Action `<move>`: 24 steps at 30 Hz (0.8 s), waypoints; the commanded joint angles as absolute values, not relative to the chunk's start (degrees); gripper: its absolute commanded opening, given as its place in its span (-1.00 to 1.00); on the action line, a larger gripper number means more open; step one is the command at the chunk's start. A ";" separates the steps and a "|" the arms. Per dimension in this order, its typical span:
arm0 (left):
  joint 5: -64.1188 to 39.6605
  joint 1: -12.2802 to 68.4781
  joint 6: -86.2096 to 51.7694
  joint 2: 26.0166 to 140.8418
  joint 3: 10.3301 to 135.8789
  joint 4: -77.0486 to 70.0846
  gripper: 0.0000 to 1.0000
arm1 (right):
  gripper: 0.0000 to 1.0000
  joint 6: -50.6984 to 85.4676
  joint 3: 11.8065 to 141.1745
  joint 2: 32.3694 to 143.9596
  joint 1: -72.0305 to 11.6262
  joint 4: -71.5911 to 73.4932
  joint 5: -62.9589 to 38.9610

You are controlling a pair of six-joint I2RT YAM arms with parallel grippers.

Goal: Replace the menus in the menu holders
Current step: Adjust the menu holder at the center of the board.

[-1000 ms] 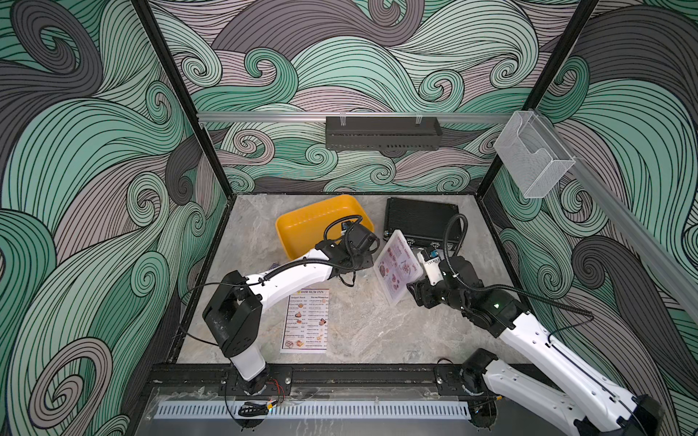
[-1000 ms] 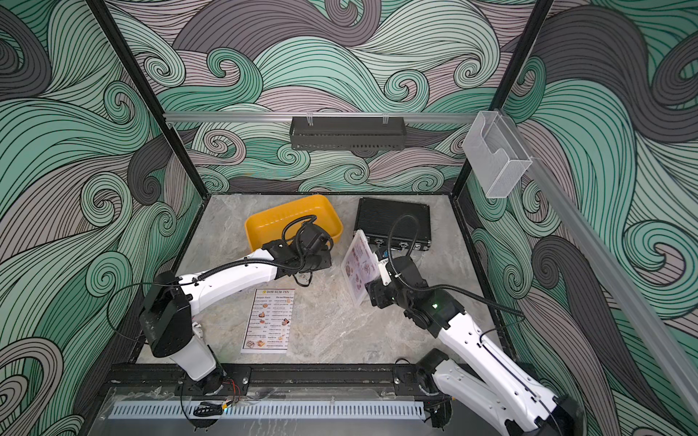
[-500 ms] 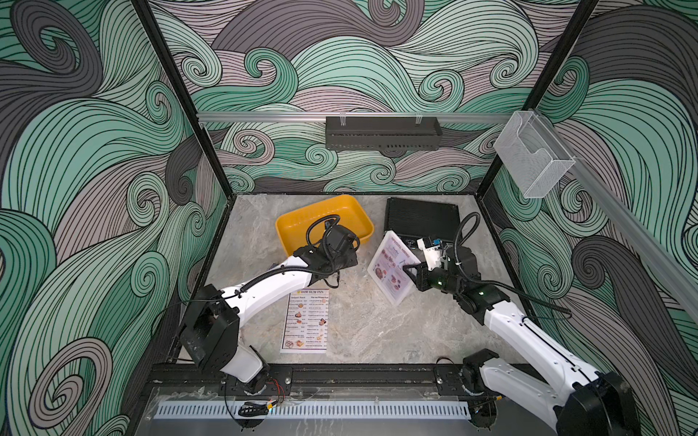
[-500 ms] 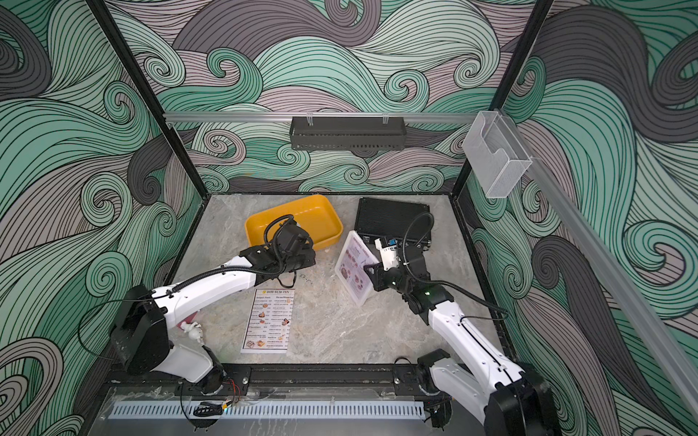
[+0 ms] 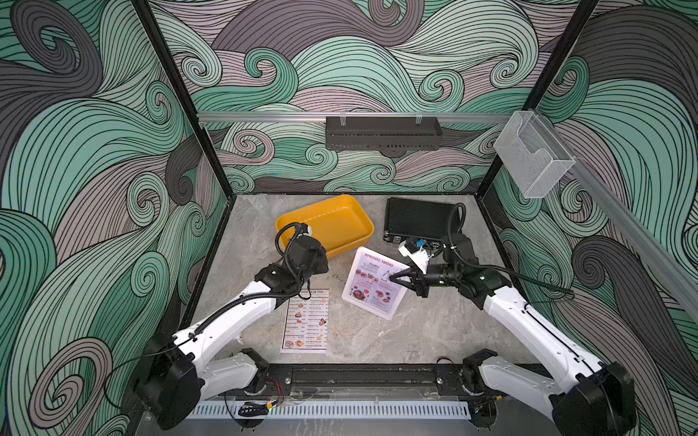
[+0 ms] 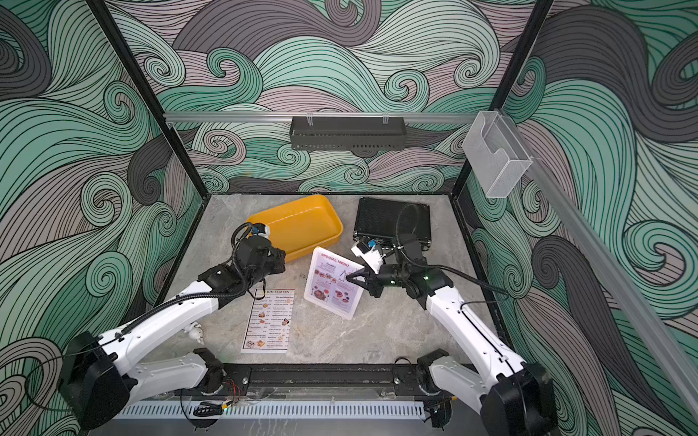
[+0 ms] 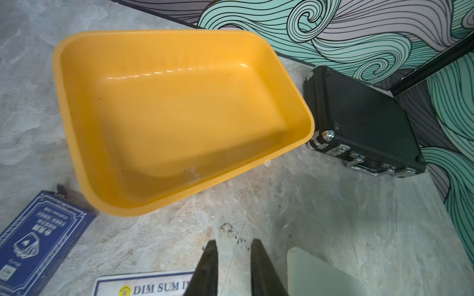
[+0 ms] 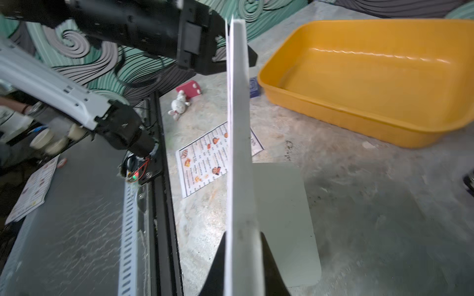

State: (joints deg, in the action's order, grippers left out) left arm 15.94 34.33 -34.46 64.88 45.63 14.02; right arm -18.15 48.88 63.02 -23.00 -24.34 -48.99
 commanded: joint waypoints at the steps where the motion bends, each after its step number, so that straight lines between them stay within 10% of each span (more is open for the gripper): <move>1: 19.09 33.50 -31.91 61.56 42.11 9.10 -0.50 | -0.98 -30.31 53.06 66.59 -23.71 -34.41 -56.27; 5: 20.87 33.13 -32.40 59.05 39.30 7.49 -0.49 | -0.76 -35.01 54.81 70.90 -24.43 -35.64 -55.55; 8: 20.96 32.40 -33.06 58.10 38.97 7.88 -0.49 | 0.13 -38.30 54.44 73.13 -24.07 -34.97 -52.76; 15: 24.52 29.00 -34.55 57.83 40.51 11.26 -0.42 | 0.65 -37.08 56.01 68.82 -20.06 -34.26 -49.20; 18: 29.08 26.01 -32.64 58.69 41.66 12.31 -0.06 | 0.77 -28.13 52.40 60.86 -18.26 -25.98 -46.21; 21: 37.73 22.06 -30.69 61.30 42.46 11.16 0.77 | 0.99 -9.93 42.81 52.67 -17.87 -6.04 -27.11; 24: 39.60 16.89 -21.99 65.77 41.26 2.25 0.94 | 0.99 2.64 35.03 51.16 -15.36 5.11 -1.14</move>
State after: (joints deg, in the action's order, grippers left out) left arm 32.45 20.18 -28.91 62.54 40.38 8.03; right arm -14.22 40.58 49.71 -17.61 -9.37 -27.86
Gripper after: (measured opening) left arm 0.959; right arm 0.995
